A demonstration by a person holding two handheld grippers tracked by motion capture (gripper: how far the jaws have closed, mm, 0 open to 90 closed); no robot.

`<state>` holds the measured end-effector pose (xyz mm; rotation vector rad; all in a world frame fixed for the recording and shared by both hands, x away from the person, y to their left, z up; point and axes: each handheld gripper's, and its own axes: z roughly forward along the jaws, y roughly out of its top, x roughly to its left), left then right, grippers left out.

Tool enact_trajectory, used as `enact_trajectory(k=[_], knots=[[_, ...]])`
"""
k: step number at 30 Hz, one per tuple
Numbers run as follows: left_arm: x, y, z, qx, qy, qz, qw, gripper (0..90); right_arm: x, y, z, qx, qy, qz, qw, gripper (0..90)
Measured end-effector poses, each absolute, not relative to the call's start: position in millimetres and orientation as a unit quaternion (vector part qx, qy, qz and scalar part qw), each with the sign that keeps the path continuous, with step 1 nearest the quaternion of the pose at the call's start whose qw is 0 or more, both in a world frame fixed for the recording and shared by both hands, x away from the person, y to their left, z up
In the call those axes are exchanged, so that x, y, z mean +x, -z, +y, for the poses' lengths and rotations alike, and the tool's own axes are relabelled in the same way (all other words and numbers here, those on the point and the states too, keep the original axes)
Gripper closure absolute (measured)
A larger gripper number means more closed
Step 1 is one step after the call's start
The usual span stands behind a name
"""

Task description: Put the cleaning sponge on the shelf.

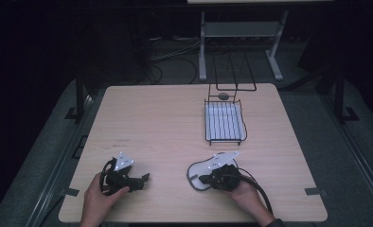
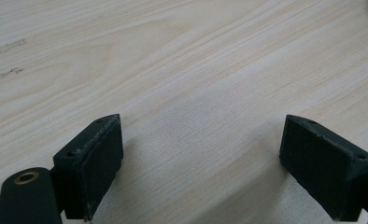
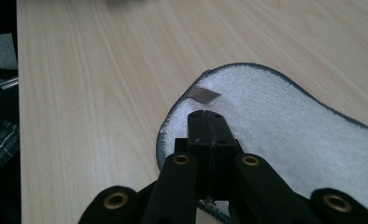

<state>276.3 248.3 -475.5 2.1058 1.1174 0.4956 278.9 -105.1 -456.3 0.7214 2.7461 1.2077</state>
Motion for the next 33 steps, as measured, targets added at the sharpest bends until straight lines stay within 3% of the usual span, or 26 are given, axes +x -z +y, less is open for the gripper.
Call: enact_trajectory(k=[33], knots=[[275.4,475.5,248.7,0.812,-0.191,0.430,0.346,12.8,257.0,452.6,-178.5,0.290,-0.366,0.884,0.033,89.8]])
